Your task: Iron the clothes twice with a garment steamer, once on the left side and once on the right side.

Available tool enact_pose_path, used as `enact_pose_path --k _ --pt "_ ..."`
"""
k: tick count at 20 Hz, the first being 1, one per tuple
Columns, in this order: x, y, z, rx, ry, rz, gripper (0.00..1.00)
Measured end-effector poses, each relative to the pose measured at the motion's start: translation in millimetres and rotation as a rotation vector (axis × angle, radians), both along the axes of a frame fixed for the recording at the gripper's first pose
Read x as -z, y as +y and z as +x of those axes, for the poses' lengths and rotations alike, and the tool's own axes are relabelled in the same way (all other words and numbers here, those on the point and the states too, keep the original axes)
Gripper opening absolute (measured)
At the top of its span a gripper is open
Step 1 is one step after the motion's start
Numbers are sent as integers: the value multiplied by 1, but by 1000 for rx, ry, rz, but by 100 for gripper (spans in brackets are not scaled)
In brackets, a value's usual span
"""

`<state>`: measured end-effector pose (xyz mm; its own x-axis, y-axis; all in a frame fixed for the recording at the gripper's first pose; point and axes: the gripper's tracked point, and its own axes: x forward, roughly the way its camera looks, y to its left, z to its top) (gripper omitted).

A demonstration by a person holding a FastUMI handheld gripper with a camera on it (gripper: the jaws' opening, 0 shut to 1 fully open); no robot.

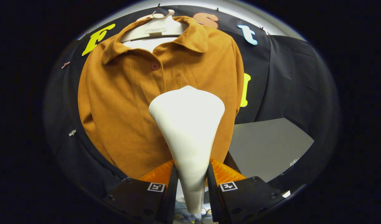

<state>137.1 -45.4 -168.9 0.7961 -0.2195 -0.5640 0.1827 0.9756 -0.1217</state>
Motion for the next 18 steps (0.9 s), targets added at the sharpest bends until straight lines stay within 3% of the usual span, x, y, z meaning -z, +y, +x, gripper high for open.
enact_pose_path --k 5,18 --pt "-41 -21 5 4 -111 -12 49" --pt "-123 -26 14 -96 -392 -4 48"
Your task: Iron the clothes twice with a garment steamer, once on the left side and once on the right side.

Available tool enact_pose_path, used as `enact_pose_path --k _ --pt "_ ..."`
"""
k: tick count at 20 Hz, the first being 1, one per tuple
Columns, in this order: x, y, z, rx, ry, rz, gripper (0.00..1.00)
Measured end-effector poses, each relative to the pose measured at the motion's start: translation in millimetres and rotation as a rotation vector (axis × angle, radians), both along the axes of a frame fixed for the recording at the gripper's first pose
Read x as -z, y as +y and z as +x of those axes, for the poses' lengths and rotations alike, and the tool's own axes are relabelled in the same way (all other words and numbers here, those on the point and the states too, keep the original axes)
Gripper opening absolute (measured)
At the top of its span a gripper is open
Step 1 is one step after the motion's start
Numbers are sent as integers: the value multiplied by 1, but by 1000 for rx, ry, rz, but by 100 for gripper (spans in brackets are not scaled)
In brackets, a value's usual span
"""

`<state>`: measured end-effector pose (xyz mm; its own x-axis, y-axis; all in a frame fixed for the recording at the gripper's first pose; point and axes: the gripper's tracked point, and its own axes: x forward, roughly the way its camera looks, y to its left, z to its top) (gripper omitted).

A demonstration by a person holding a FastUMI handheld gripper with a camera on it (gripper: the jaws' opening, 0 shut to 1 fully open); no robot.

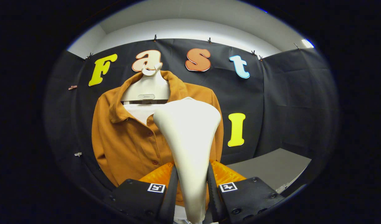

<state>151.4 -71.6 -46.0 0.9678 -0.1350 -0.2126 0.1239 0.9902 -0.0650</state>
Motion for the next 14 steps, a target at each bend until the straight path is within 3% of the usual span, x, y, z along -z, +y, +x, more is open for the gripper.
enact_pose_path --k 14 --pt "-15 5 -6 -37 -81 -6 48"
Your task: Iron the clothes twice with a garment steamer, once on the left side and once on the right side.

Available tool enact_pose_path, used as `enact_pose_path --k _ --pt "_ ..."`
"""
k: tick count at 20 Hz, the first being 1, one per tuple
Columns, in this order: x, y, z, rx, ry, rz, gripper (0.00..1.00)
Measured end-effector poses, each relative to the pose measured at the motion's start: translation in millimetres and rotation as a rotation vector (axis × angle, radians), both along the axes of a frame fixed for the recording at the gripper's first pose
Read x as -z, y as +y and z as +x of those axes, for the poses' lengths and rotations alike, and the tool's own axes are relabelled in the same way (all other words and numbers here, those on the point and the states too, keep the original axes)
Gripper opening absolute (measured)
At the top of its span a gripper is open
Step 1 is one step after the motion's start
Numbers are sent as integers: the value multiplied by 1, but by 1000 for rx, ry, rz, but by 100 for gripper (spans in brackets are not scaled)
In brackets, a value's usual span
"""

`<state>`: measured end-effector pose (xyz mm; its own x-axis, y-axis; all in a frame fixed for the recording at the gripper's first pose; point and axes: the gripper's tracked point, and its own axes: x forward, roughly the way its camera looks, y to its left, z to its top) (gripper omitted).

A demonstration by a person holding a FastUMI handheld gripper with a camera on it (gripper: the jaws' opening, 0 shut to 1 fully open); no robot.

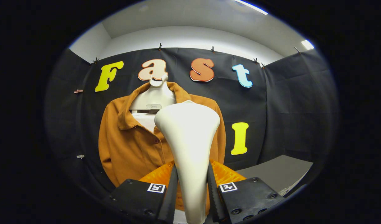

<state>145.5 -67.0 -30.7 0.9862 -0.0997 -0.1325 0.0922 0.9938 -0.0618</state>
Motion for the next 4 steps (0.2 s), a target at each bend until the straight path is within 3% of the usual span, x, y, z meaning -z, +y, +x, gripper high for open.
enact_pose_path --k 4 --pt "-1 2 1 -4 -10 -5 49"
